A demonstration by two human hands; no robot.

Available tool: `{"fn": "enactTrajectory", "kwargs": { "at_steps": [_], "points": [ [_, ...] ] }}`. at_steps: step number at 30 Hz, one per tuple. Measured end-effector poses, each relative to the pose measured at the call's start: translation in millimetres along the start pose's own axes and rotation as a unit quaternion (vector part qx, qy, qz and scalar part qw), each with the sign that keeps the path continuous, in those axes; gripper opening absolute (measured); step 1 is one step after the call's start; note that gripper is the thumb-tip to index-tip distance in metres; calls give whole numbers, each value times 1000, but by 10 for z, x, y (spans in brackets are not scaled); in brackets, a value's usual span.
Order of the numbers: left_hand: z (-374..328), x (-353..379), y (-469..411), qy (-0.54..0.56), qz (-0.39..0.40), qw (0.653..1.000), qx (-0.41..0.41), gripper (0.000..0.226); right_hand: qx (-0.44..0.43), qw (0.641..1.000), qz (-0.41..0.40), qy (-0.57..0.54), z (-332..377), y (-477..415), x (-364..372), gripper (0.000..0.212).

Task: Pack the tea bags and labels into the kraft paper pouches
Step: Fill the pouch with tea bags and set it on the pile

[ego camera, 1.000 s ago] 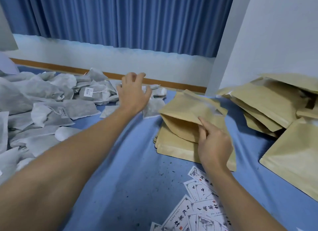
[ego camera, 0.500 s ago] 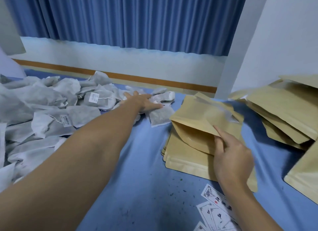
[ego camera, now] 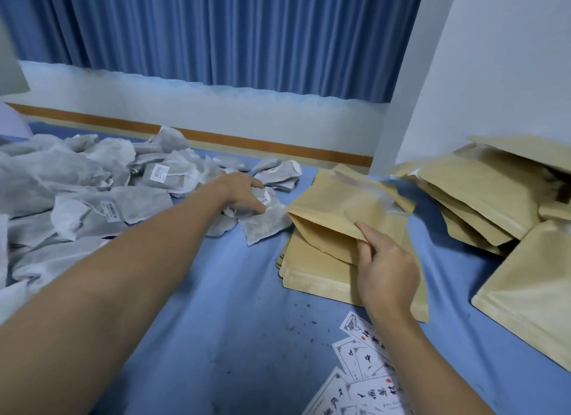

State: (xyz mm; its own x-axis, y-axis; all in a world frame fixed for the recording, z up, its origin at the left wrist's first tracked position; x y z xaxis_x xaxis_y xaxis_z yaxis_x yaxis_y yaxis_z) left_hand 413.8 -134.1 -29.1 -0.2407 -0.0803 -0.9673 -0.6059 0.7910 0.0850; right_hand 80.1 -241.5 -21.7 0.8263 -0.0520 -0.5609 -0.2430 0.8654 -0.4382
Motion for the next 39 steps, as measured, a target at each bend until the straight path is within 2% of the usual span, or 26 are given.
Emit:
{"fn": "enactTrajectory", "kwargs": {
  "at_steps": [4, 7, 12, 15, 18, 21, 24, 27, 28, 31, 33, 34, 35, 37, 39],
  "points": [
    [-176, 40, 337, -14, -26, 999, 44, 80, -11, 1000, -4, 18, 24, 7, 0, 39],
    [-241, 93, 612, -20, -37, 998, 40, 73, -22, 999, -4, 43, 45, 14, 1, 37],
    [-329, 164, 1100, -19, -45, 998, 31, 74, -37, 977, 64, 200, 31, 43, 104, 25],
    [-379, 204, 1358, -31, -56, 997, 32, 70, -29, 981, 85, 175, -12, 34, 39, 29],
    [-438, 300, 1547, -40, -59, 997, 36, 77, -30, 986, 98, 131, -15, 23, -50, 26],
    [-689, 208, 1729, 21, -150, 988, 38, 74, -23, 992, 93, 83, -52, 108, -158, 24],
    [-986, 101, 1961, 141, -302, 939, 77, 65, -23, 996, 64, 64, -124, 295, -244, 24],
    [-1220, 41, 2199, 214, -398, 877, 163, 49, -10, 998, 60, 27, -188, 387, -301, 27],
    [-1314, 0, 2290, 180, -436, 859, 201, 46, -2, 998, 65, 14, -198, 389, -314, 25],
    [-1664, -4, 2580, -16, -538, 792, 289, 46, -2, 997, 71, 4, -169, 418, -357, 23],
    [-1871, 85, 2673, -48, -537, 759, 364, 43, -5, 997, 76, 16, -173, 428, -351, 32],
    [-1956, 141, 2658, -56, -512, 765, 388, 42, -6, 996, 82, 21, -177, 432, -344, 37],
    [-2025, 204, 2588, -60, -468, 790, 392, 40, -8, 996, 87, 18, -180, 438, -341, 40],
    [-2088, 372, 2383, -60, -363, 860, 354, 39, -15, 996, 88, -6, -180, 446, -344, 45],
    [-2085, 566, 2218, -53, -285, 907, 305, 37, -12, 996, 77, -31, -179, 444, -355, 45]
  ]
}}
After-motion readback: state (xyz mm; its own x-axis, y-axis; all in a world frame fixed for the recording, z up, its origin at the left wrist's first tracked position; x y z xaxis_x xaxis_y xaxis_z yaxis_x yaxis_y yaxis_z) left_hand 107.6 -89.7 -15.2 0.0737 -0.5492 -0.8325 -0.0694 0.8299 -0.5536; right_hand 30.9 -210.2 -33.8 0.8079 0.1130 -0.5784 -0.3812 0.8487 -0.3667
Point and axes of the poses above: each hand's wrist, its own y-axis away from the middle knuckle, its own x-axis out of the palm, z = x × y, the point moved 9 cm from there along -y, towards the middle knuckle, and after that the axes turned 10 degrees about x, right-handed, at the moved point
